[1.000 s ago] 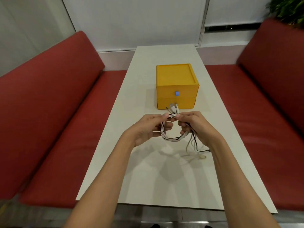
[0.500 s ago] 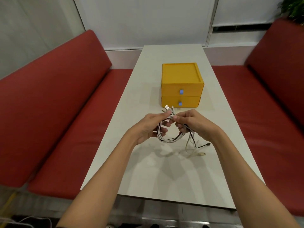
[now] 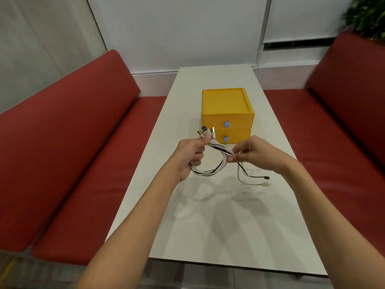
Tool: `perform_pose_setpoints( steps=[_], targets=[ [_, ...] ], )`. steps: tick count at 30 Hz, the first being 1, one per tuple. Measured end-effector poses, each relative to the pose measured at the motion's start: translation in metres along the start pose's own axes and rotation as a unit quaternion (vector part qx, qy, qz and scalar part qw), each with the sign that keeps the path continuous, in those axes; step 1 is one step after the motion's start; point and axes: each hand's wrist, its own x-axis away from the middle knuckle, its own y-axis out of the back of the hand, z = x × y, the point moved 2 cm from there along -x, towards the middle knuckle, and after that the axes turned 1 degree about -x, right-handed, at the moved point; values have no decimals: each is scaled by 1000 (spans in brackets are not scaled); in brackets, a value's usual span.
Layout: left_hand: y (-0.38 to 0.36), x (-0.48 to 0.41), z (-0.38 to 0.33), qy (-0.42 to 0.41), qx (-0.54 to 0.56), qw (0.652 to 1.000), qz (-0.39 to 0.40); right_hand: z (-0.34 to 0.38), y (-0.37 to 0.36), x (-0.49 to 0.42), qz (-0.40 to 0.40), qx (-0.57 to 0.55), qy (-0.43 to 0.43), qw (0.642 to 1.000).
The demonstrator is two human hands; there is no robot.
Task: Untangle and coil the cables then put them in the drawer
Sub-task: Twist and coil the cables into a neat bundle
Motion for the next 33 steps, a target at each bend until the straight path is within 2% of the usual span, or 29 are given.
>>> perform_pose_setpoints(
  steps=[5,9,13,17,21,24,30,31,33],
  targets=[
    [-1,0,-11,9,7,1000,13,2,6,2,-80,157,50,983],
    [-2,-2,-18,4,40,999,25,2,5,1,-153,156,77,973],
    [-6,-3,-22,-10,59,998,28,-3,-5,7,-230,-1,52,972],
    [-11,-7,-20,-17,79,996,26,-6,-17,11,-270,-188,11,944],
    [-17,-9,-18,-31,102,994,9,-6,-22,8,-252,-373,-19,893],
    [-20,-10,-17,-71,60,996,-18,-3,-24,10,-202,-477,-21,855],
    [-26,-11,-5,-152,-42,983,-95,-2,-24,13,-137,-591,-61,793],
    [-27,-11,-3,-166,-55,979,-104,-1,-24,13,-131,-595,-60,791],
    [-29,-11,2,-180,-84,973,-115,1,-25,13,-125,-547,-60,826]
  ],
)
